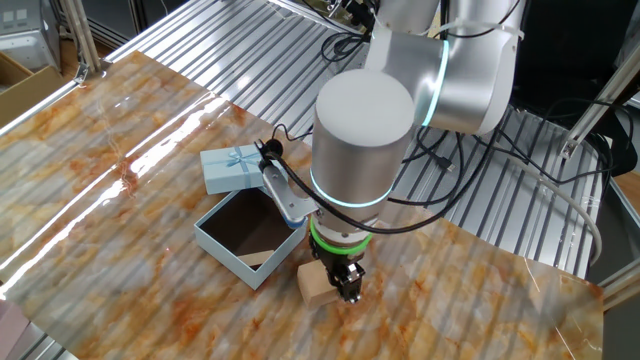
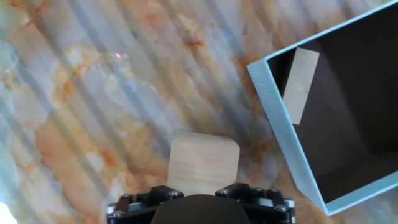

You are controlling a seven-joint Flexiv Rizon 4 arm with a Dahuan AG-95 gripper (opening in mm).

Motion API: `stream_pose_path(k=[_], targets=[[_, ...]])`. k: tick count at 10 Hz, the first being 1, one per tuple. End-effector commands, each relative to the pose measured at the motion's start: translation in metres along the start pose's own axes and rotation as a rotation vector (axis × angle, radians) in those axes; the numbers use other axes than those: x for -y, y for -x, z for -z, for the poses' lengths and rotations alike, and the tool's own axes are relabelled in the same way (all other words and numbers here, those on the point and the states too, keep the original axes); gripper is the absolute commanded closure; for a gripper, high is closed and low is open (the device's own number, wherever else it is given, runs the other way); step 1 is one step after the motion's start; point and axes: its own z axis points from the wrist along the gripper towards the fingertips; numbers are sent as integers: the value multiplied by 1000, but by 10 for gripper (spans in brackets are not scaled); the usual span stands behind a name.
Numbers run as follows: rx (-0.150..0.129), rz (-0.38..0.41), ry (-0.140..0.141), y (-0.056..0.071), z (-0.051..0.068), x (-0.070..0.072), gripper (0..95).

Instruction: Take everything out of the gift box

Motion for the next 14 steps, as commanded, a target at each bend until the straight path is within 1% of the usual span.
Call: stream_pose_path(k=[1,3,4,5,6,7,8,14], targets=[[-23,-13,-1,2,8,0,0],[-21,-28,-4,0,17,4,0],[-20,-42,-10,1,24,7,190],[-29,-62,-6,1,32,10,190],[-32,-80,-17,0,40,14,190],[-30,-116,-20,0,47,17,190],[-30,-132,-23,0,53,22,190],[-30,-132,-23,0,53,22,190]])
